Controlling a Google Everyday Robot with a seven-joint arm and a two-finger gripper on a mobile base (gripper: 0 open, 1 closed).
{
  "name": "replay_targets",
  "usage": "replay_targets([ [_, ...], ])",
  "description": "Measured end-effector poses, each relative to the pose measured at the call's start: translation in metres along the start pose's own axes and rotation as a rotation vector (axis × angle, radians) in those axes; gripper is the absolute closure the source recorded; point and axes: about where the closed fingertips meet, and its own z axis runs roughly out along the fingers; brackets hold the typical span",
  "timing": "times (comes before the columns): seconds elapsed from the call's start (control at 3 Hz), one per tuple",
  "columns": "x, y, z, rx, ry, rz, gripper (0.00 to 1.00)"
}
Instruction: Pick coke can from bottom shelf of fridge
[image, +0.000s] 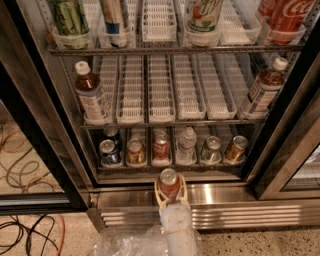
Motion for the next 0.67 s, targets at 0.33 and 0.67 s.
replay_targets([
  [0.33,0.014,-0.006,-0.028,-0.134,0.072,-0.025,1.00],
  [0.67,0.003,0.007,-0.030,-0.224,0.054,-0.057,1.00],
])
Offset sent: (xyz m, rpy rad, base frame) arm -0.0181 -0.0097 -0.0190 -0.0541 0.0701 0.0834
